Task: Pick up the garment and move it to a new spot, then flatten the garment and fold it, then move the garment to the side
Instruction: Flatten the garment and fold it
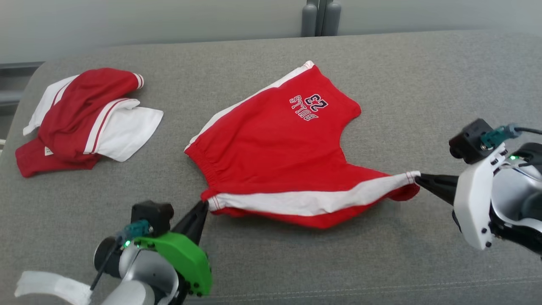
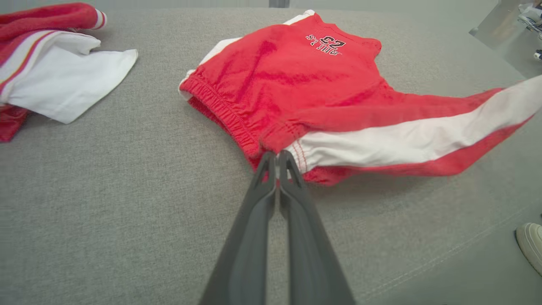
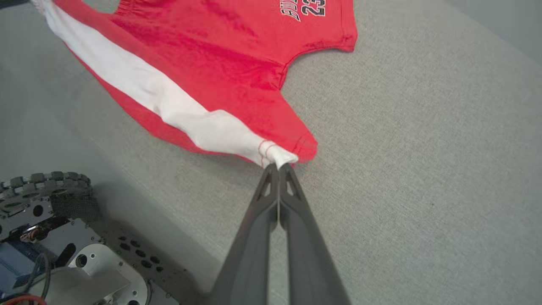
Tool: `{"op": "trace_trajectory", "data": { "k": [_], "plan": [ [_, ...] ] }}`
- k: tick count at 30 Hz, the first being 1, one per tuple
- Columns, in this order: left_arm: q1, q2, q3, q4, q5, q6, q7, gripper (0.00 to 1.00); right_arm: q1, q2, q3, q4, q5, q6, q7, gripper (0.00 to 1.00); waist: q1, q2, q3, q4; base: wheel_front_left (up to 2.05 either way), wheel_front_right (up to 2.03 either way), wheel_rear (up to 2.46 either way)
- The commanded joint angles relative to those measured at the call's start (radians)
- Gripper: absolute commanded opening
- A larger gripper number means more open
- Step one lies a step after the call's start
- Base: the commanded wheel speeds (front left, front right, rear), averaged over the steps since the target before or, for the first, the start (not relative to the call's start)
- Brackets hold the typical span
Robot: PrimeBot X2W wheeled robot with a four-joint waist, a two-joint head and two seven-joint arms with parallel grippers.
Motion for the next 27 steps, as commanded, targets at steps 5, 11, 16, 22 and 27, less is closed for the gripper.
{"op": "trace_trajectory", "data": {
  "k": [5, 11, 16, 22, 27],
  "plan": [
    [-0.115, -0.051, 0.022, 0.012, -0.014, 0.031, 0.046, 0.0, -0.14, 0.077, 0.013, 0.076, -0.072, -0.001, 0.028, 0.0, 0.0001, 0.0, 0.074, 0.051, 0.0, 0.0, 0.0],
    [-0.257, -0.139, 0.024, 0.095, -0.022, 0.023, 0.053, 0.0, -0.357, 0.135, 0.069, 0.256, -0.143, -0.001, -0.052, 0.0, 0.0001, 0.0, 0.14, 0.114, 0.0, 0.0, 0.0],
    [-0.335, -0.205, 0.029, 0.171, -0.036, 0.016, 0.034, 0.0, -0.498, 0.142, 0.147, 0.384, -0.215, -0.001, -0.129, 0.0, 0.0001, 0.0, 0.175, 0.15, 0.0, 0.0, 0.0],
    [-0.42, -0.26, 0.043, 0.252, -0.051, 0.017, 0.022, 0.0, -0.625, 0.171, 0.203, 0.538, -0.238, -0.001, -0.222, 0.0, 0.0001, 0.0, 0.202, 0.177, 0.0, 0.0, 0.0],
    [-0.481, -0.278, 0.053, 0.302, -0.054, 0.008, 0.02, 0.0, -0.716, 0.192, 0.25, 0.647, -0.252, -0.001, -0.295, 0.0, 0.0001, 0.0, 0.214, 0.188, 0.0, 0.0, 0.0]
  ]
}}
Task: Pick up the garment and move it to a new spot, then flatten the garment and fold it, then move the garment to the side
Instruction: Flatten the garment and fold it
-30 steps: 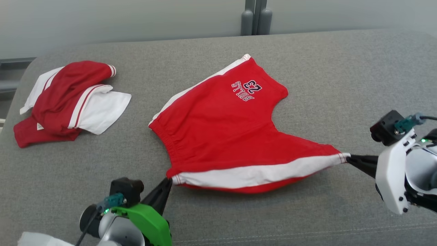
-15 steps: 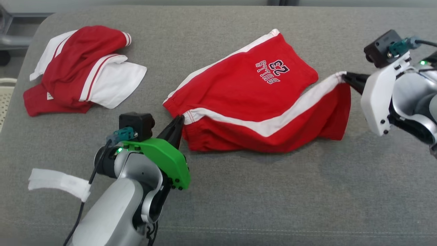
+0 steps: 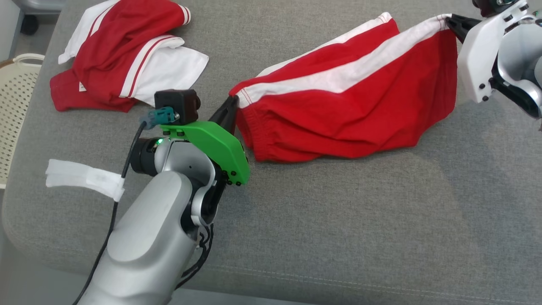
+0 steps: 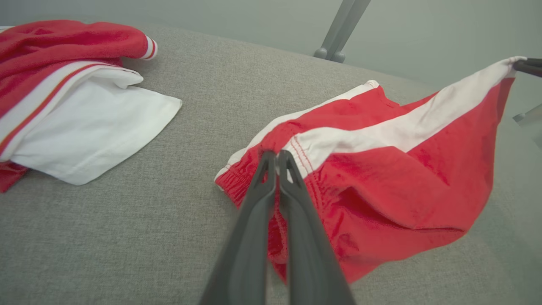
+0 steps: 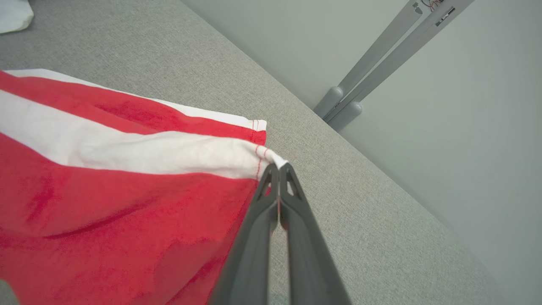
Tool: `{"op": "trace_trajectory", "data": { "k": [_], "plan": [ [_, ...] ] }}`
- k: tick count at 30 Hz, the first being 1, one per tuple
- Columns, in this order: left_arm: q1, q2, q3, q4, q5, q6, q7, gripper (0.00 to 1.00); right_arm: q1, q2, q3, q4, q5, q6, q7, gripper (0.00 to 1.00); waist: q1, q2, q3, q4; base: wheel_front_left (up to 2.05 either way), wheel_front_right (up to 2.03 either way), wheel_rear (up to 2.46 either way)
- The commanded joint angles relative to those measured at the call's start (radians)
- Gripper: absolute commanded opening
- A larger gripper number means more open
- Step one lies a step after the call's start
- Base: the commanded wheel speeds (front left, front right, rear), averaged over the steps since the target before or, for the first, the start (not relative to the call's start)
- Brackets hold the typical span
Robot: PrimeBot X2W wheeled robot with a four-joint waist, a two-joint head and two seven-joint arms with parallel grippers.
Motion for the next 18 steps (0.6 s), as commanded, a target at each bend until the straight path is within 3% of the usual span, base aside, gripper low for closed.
{"op": "trace_trajectory", "data": {
  "k": [1, 18],
  "plan": [
    [-0.033, -0.005, 0.01, 0.013, -0.007, -0.007, -0.006, 0.0, -0.028, 0.009, 0.012, 0.027, -0.003, -0.001, -0.021, 0.0, 0.0, -0.0001, 0.011, 0.01, 0.0, 0.0, 0.0],
    [-0.227, -0.044, 0.032, 0.213, -0.001, -0.033, -0.055, 0.0, -0.247, 0.086, 0.112, 0.286, -0.053, -0.001, -0.147, 0.0, 0.0, -0.0001, 0.117, 0.024, 0.0, 0.0, 0.0]
  ]
}}
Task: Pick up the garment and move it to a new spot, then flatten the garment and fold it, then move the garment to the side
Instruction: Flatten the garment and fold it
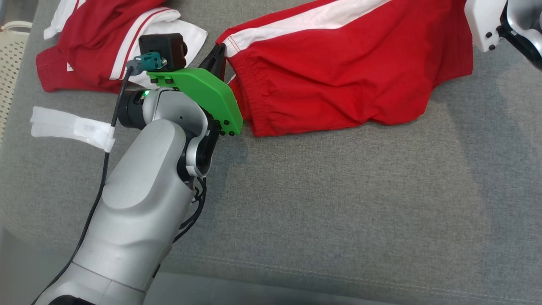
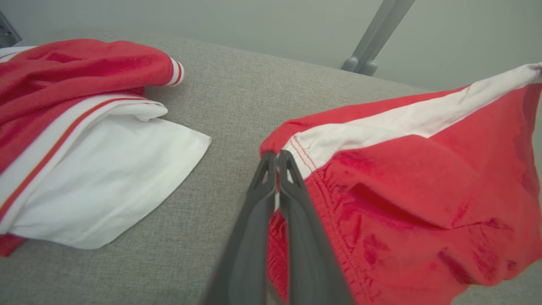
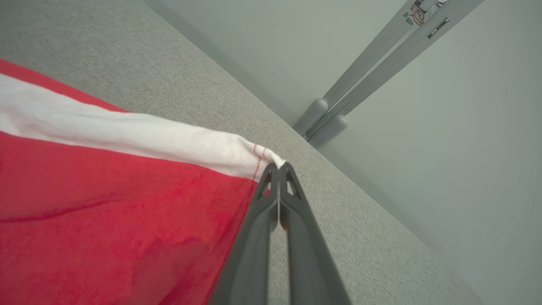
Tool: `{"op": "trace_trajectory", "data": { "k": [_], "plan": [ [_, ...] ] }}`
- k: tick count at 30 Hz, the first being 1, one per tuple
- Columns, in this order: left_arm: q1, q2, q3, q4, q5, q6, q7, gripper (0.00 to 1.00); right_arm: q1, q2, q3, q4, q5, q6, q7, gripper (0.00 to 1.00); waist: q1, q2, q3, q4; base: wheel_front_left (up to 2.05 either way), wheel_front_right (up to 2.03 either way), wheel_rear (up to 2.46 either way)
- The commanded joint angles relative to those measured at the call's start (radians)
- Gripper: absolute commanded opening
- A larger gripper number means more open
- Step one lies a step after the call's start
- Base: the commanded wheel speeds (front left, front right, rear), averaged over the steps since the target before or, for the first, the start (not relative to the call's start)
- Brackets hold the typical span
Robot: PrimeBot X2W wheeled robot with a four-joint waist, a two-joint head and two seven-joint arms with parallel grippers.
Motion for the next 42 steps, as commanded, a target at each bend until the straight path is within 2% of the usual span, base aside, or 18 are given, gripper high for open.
{"op": "trace_trajectory", "data": {
  "k": [1, 9, 10, 11, 12, 14, 19, 23, 28, 31, 33, 37, 38, 42],
  "plan": [
    [-0.017, -0.003, -0.001, 0.007, 0.007, -0.006, -0.006, 0.0, -0.016, 0.004, 0.005, 0.007, -0.012, -0.002, -0.012, 0.0, 0.0, 0.0, 0.014, 0.005, 0.0, 0.0, 0.0],
    [-0.074, -0.022, -0.008, 0.099, -0.005, -0.025, -0.047, 0.0, -0.052, 0.046, 0.058, 0.087, 0.01, -0.002, -0.046, 0.0, 0.0, 0.0, 0.044, 0.014, 0.0, 0.0, 0.0],
    [-0.081, -0.024, -0.012, 0.108, -0.003, -0.03, -0.052, 0.23, -0.055, 0.048, 0.066, 0.094, 0.016, -0.002, -0.052, 0.0, 0.0, 0.0, 0.047, 0.016, 0.0, 0.0, 0.0],
    [-0.087, -0.027, -0.014, 0.116, -0.004, -0.033, -0.06, 0.49, -0.058, 0.047, 0.075, 0.1, 0.022, -0.002, -0.057, 0.12, 0.0, 0.0, 0.049, 0.019, 0.0, 0.0, 0.0],
    [-0.091, -0.029, -0.02, 0.124, -0.001, -0.037, -0.067, 1.0, -0.061, 0.046, 0.086, 0.102, 0.025, -0.002, -0.061, 0.42, 0.0, 0.0, 0.05, 0.021, 0.0, 0.0, 0.0],
    [-0.098, -0.032, -0.025, 0.145, 0.0, -0.042, -0.077, 1.0, -0.073, 0.04, 0.098, 0.114, 0.041, -0.002, -0.068, 1.0, 0.0, 0.0, 0.052, 0.024, 0.0, 0.0, 0.0],
    [-0.115, -0.035, -0.031, 0.179, -0.006, -0.058, -0.103, 1.0, -0.101, 0.046, 0.119, 0.142, 0.058, -0.002, -0.095, 1.0, 0.0, 0.0, 0.053, 0.026, 0.0, 0.0, 0.0],
    [-0.114, -0.02, -0.024, 0.172, 0.007, -0.073, -0.166, 1.0, -0.113, 0.056, 0.1, 0.17, 0.069, -0.002, -0.136, 1.0, 0.0, 0.0, 0.038, 0.024, 0.0, 0.0, 0.0],
    [-0.04, 0.015, -0.014, 0.108, 0.026, -0.114, -0.331, 1.0, -0.061, 0.067, 0.068, 0.209, 0.088, -0.002, -0.191, 1.0, 0.0, 0.0, -0.004, 0.017, 0.0, 0.0, 0.0],
    [0.007, 0.037, 0.006, 0.033, 0.045, -0.133, -0.391, 1.0, -0.029, 0.067, 0.041, 0.223, 0.102, -0.002, -0.234, 1.0, 0.0, 0.0, -0.034, 0.012, 0.0, 0.0, 0.0],
    [0.041, 0.043, 0.019, 0.012, 0.048, -0.127, -0.399, 1.0, -0.009, 0.07, 0.026, 0.234, 0.115, -0.002, -0.246, 1.0, 0.0, 0.0, -0.043, 0.01, 0.0, 0.0, 0.0],
    [0.216, 0.023, 0.164, -0.175, 0.08, -0.079, -0.408, 1.0, 0.087, 0.09, -0.038, 0.28, 0.169, -0.002, -0.282, 1.0, 0.0, 0.0, -0.084, 0.005, 0.0, 0.0, 0.0],
    [0.216, 0.023, 0.164, -0.175, 0.08, -0.079, -0.408, 1.0, 0.087, 0.09, -0.038, 0.28, 0.169, -0.002, -0.282, 1.0, 0.0, 0.0, -0.084, 0.005, 0.0, 0.0, 0.0],
    [0.388, -0.014, 0.281, -0.304, 0.127, -0.071, -0.407, 1.0, 0.171, 0.113, -0.108, 0.32, 0.231, -0.002, -0.34, 1.0, 0.0, 0.0, -0.115, 0.007, 0.0, 0.0, 0.0]
  ]
}}
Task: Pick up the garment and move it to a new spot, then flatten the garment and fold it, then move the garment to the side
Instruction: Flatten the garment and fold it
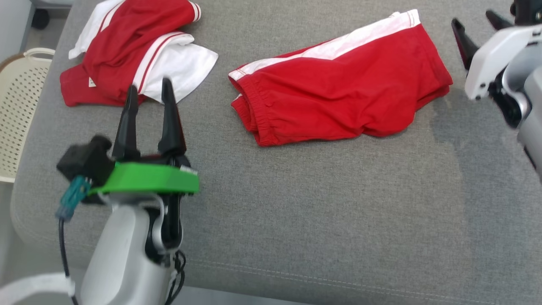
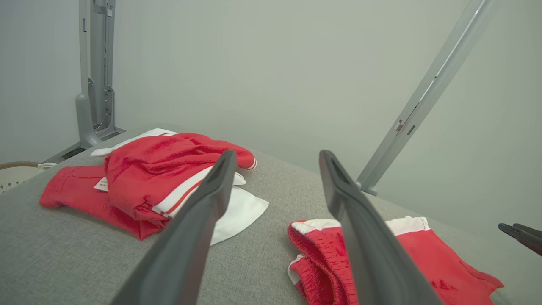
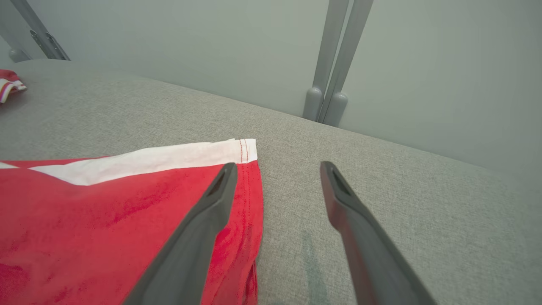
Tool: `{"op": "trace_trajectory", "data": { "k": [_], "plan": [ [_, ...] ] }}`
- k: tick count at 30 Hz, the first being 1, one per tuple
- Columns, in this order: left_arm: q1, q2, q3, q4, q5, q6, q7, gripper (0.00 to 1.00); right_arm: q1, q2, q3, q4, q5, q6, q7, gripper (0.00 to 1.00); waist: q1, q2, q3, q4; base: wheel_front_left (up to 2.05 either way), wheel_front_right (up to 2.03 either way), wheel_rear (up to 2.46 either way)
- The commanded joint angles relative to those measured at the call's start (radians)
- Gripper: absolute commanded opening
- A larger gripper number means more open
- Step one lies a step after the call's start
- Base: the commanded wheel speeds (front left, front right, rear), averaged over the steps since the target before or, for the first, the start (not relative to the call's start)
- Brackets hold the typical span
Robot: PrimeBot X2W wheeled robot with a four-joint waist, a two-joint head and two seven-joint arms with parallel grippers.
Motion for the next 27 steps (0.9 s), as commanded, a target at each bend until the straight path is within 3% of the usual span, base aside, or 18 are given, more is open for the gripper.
{"op": "trace_trajectory", "data": {
  "k": [1, 13, 27],
  "plan": [
    [0.077, -0.012, 0.04, -0.037, 0.017, -0.006, 0.0, 1.0, 0.055, 0.012, -0.027, 0.027, 0.022, -0.001, -0.034, 1.0, 0.0, 0.0, -0.033, 0.003, 0.0, 0.0, 0.0],
    [0.315, -0.029, 0.096, -0.132, 0.159, -0.036, 0.0, 1.0, 0.177, 0.06, -0.072, 0.153, 0.034, -0.001, -0.071, 1.0, 0.0, 0.0, -0.041, 0.027, 0.0, 0.0, 0.0],
    [0.324, -0.029, 0.066, -0.146, 0.124, -0.02, 0.0, 1.0, 0.209, 0.107, -0.104, 0.204, 0.073, -0.001, -0.056, 1.0, 0.0, 0.0, -0.014, 0.055, 0.0, 0.0, 0.0]
  ]
}}
